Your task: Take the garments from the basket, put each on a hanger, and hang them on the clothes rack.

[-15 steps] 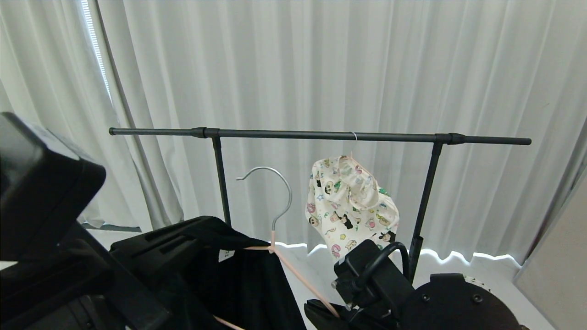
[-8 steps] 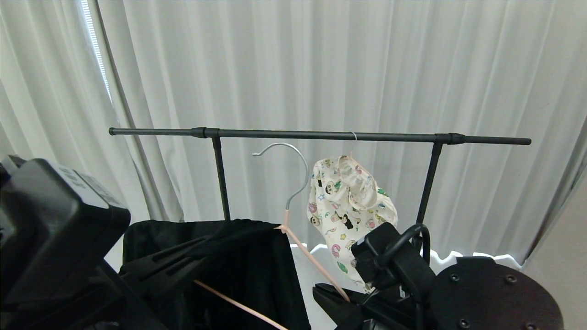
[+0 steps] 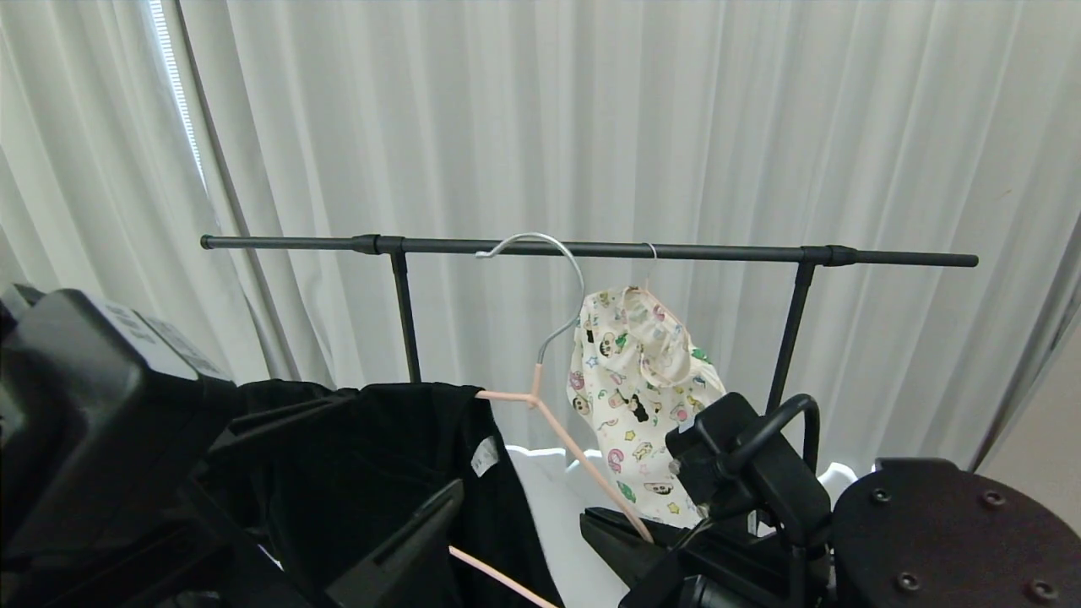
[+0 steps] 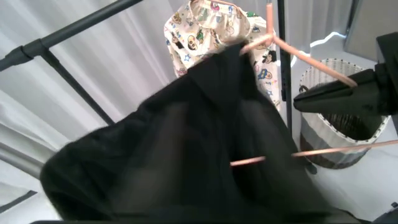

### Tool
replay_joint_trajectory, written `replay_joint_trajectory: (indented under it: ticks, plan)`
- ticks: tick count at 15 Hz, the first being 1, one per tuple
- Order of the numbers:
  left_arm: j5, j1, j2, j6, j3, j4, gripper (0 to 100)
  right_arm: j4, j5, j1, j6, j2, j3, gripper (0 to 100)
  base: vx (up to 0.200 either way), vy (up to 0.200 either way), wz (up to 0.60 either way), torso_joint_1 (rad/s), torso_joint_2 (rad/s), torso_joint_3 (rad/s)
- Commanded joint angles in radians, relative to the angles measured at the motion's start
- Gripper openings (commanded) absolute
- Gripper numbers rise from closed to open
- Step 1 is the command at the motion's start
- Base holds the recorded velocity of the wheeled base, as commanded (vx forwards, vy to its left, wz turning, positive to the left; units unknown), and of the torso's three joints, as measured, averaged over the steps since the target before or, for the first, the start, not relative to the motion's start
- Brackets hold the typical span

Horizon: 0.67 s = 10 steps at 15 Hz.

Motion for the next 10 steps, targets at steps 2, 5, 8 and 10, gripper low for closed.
replay_joint_trajectory:
  ticks: [2, 5, 8, 10]
  plan:
    - [0.000, 0.000, 0.002, 0.001, -0.001, -0.001, 100, -0.003, -0.002, 0.001, 0.000, -0.015, 0.003, 0, 0.000, 0.000, 0.00, 0.000, 0.00, 0.000]
    - [0.000, 0.000, -0.009, 0.001, -0.001, -0.001, 100, -0.003, -0.007, -0.003, 0.000, -0.021, 0.008, 0, 0.000, 0.000, 0.00, 0.000, 0.00, 0.000]
    - [-0.004, 0.000, -0.076, 0.011, 0.040, -0.001, 100, -0.003, -0.014, -0.015, -0.034, -0.081, 0.108, 0, 0.000, 0.000, 0.00, 0.000, 0.00, 0.000]
    - [-0.044, 0.000, -0.148, 0.054, 0.105, -0.001, 100, -0.014, -0.017, -0.007, -0.041, -0.158, 0.215, 0, 0.000, 0.000, 0.00, 0.000, 0.00, 0.000]
